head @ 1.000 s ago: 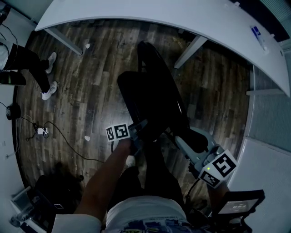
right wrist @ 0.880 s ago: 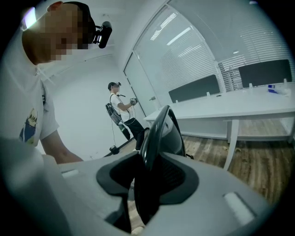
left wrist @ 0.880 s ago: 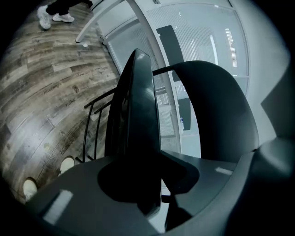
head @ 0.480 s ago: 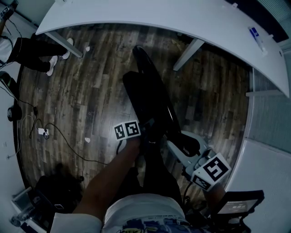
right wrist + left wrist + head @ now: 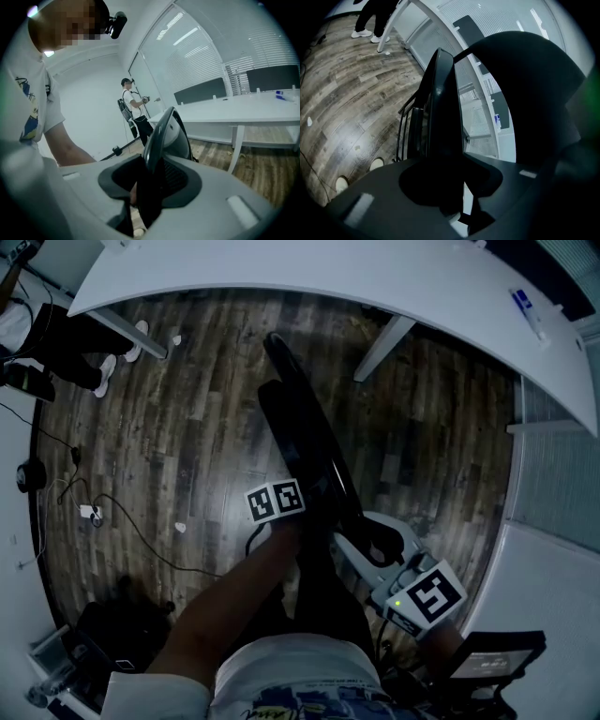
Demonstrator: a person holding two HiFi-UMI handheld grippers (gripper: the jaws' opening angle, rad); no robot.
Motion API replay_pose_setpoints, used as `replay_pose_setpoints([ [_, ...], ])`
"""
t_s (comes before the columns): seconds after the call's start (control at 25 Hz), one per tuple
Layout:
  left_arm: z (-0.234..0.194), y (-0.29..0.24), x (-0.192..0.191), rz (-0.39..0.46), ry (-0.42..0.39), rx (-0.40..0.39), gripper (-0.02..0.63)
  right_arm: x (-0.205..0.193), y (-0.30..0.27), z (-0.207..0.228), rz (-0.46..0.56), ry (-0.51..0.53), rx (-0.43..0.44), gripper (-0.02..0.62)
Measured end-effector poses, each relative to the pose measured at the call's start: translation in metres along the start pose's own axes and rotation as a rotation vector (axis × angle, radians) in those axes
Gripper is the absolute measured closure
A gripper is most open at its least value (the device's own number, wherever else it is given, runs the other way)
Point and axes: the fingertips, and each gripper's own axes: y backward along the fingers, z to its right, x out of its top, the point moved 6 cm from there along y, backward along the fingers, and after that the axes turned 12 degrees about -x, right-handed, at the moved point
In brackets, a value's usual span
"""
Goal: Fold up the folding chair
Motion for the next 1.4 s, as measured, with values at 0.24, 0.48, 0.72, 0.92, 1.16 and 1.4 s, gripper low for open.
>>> replay_pose_setpoints([
  [0.24,0.008,-0.009,-0.002,-0.010,-0.004,0.044,0.477,-0.003,-0.001,-0.010,0.006,0.028,0.001,0.469],
  [0.48,0.011,-0.013,-0.003,-0.025,-0.007,0.080,0.476,-0.003,-0.004,-0.018,0.006,0.058,0.014,0.468],
  [0.72,0.009,-0.017,-0.009,-0.051,-0.005,0.146,0.474,-0.009,-0.004,-0.026,-0.032,0.044,0.007,0.468],
  [0.92,0.009,-0.021,-0.011,-0.064,-0.013,0.162,0.472,-0.011,-0.001,-0.020,-0.045,0.053,-0.006,0.468],
  [1.16,0.017,-0.031,-0.014,-0.116,0.002,0.108,0.466,-0.007,0.004,-0.010,-0.034,0.013,-0.008,0.468],
  [1.4,0.023,-0.038,-0.008,-0.177,-0.066,0.058,0.459,-0.008,0.006,0.002,-0.055,0.066,-0.019,0.465],
])
